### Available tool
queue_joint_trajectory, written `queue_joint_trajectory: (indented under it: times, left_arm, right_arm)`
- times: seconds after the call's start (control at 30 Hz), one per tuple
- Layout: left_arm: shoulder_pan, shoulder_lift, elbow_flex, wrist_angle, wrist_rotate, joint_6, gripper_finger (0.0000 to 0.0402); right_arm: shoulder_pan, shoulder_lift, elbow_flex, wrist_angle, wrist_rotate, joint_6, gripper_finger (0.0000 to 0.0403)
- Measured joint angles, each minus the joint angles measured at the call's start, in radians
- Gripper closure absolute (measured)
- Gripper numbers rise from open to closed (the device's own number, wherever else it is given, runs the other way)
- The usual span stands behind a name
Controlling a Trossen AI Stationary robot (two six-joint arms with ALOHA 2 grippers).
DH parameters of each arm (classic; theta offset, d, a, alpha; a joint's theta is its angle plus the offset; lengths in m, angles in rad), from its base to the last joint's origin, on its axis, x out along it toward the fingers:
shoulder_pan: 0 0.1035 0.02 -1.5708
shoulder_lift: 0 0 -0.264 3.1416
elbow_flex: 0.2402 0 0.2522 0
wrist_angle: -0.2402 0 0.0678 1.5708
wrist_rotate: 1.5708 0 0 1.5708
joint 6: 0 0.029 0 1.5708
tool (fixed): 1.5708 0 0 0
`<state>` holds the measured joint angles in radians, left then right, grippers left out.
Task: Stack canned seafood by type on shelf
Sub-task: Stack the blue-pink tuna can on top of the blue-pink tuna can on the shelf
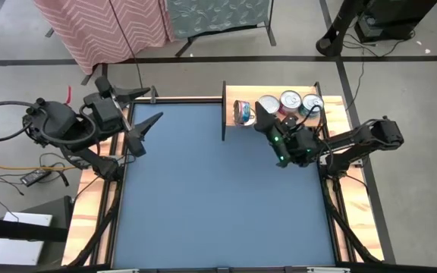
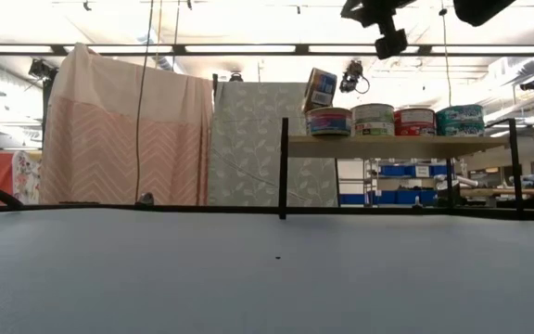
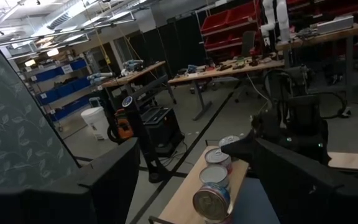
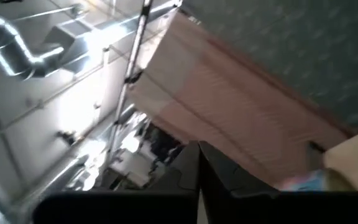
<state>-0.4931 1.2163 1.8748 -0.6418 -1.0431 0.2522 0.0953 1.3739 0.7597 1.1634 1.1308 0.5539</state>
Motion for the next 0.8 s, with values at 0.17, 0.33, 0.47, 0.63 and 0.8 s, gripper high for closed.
queue_joint_trajectory:
  times: [0.17, 0.33, 0.47, 0.63, 0.8]
  left_arm:
    - [0.000, 0.000, 0.000, 0.004, 0.000, -0.004, 0.0090]
    - [0.000, 0.006, 0.000, 0.023, 0.000, -0.015, 0.0090]
    - [0.000, 0.008, 0.000, 0.003, 0.015, -0.058, 0.0090]
    - [0.000, 0.008, 0.000, -0.006, 0.018, -0.078, 0.0090]
    - [0.000, 0.010, 0.000, -0.006, 0.019, -0.077, 0.0090]
  right_arm:
    - [-0.035, 0.029, 0.066, -0.122, -0.168, 0.125, 0.0395]
    - [-0.093, 0.031, 0.210, -0.595, -0.411, 0.295, 0.0397]
    - [-0.098, 0.031, 0.370, -0.897, -0.497, 0.246, 0.0399]
    - [-0.095, 0.021, 0.594, -1.352, -0.526, 0.174, 0.0400]
    - [-0.161, 0.051, 0.740, -1.697, -0.820, 0.171, 0.0400]
